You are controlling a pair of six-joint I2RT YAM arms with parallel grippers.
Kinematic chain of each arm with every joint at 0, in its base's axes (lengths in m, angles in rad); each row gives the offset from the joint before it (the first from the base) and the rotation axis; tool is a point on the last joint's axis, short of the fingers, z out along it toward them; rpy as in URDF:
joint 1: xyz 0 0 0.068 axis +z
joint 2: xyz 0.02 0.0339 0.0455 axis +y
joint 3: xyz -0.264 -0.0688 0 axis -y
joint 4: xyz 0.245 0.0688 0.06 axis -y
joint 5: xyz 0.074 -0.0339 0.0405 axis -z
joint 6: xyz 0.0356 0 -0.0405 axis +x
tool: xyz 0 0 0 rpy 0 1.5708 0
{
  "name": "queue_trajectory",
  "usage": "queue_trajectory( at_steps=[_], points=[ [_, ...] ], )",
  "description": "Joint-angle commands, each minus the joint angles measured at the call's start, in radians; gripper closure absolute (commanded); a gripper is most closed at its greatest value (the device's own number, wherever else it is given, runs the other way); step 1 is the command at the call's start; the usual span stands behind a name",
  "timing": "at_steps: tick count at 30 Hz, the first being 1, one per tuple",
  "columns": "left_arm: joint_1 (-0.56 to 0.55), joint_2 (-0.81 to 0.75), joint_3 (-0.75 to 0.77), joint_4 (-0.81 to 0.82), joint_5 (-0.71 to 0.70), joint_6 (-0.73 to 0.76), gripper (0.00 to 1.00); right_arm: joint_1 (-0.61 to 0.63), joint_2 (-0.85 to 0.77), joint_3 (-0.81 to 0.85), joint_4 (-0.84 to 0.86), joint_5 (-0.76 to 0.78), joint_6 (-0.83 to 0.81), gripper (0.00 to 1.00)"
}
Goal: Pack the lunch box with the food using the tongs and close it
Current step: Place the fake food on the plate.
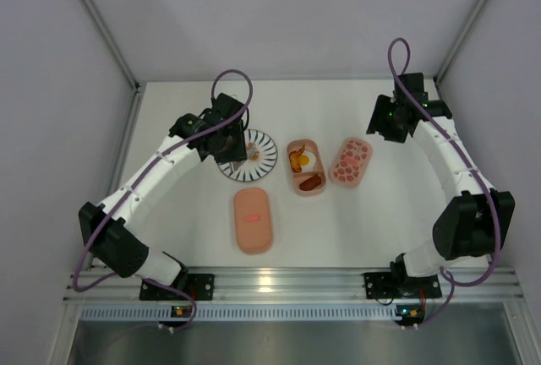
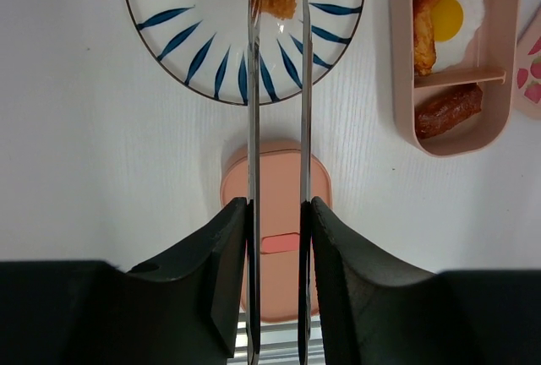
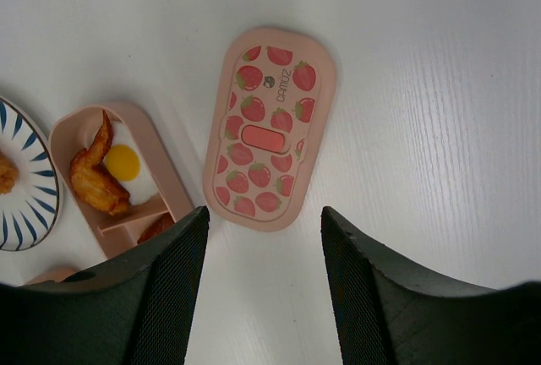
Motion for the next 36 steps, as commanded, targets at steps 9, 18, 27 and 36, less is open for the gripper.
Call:
queue_trajectory(
  at_steps=[9, 18, 27, 36],
  points=[
    [0.004, -0.01, 0.114, -0.027, -0.044, 0.013, 0.57, 0.016, -0.004, 0.029, -0.005, -0.002, 0.0, 0.45],
    [0.004, 0.005, 0.229, -0.071, -0.026, 0.033, 0.57, 0.02, -0.003, 0.049, -0.016, -0.002, 0.005, 0.45],
    [-0.026, -0.001, 0.249, -0.019, 0.252, 0.137, 0.57, 0.02, -0.008, 0.06, -0.031, 0.0, 0.007, 0.45],
    [-0.068, -0.001, 0.271, -0.006, 0.404, 0.23, 0.57, 0.023, -0.015, 0.052, -0.037, 0.006, 0.008, 0.45]
  ],
)
